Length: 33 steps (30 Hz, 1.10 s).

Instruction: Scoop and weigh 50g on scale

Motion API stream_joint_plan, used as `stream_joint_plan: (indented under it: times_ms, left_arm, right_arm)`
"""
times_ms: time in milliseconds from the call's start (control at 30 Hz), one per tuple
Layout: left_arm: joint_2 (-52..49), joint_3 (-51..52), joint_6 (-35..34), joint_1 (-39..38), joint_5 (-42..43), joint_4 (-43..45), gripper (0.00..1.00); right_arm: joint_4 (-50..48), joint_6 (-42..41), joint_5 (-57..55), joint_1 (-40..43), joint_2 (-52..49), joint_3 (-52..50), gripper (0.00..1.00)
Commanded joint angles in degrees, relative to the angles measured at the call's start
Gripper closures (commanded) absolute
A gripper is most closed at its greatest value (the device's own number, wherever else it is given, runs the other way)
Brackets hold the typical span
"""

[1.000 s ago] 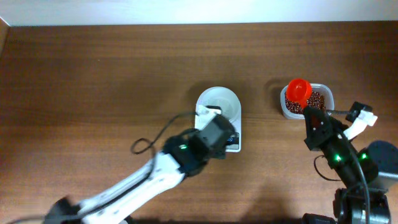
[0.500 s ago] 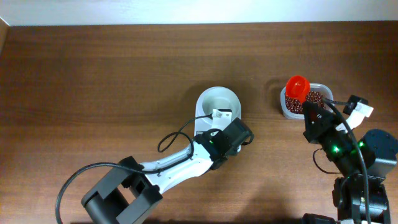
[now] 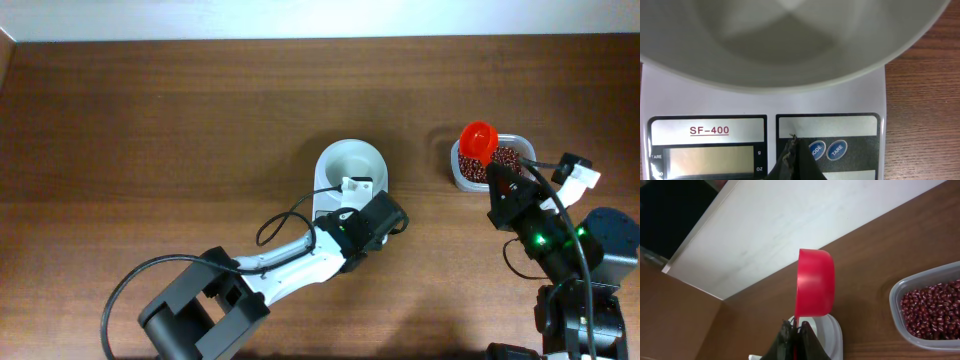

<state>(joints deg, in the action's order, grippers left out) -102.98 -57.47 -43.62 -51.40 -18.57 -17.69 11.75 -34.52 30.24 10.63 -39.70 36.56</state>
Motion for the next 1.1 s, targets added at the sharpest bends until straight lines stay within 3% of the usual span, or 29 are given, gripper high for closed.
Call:
stream_joint_plan:
  times_ms: [0,533,700,933,1067]
  left_arm:
    - [-1.2,0.3,-0.7,0.2,0.8,0.0,1.0]
    - [-2.8,0.3,-2.2,1.4,2.8,0.3,1.0]
    - [-2.7,0.3,-1.8,1.3,7.3,-0.8,1.0]
    - [0.0,0.3,-1.9,0.9,8.7,-4.1,1.0]
    - [9.9,-1.1,1.5,1.6,8.7,-11.3,1.0]
  right_arm:
    - [-0.2,0.0,0.8,0.4,0.0,1.4,0.96]
    - [-0.2,0.0,1.0,0.4,0.0,1.4,0.96]
    - [-0.2,0.0,2.6,0.4,0.0,1.4,0.96]
    - [-0.2,0.0,3.9,0.4,0.0,1.4,0.96]
    - [-0.2,0.0,3.8,0.4,0.0,1.4,0.96]
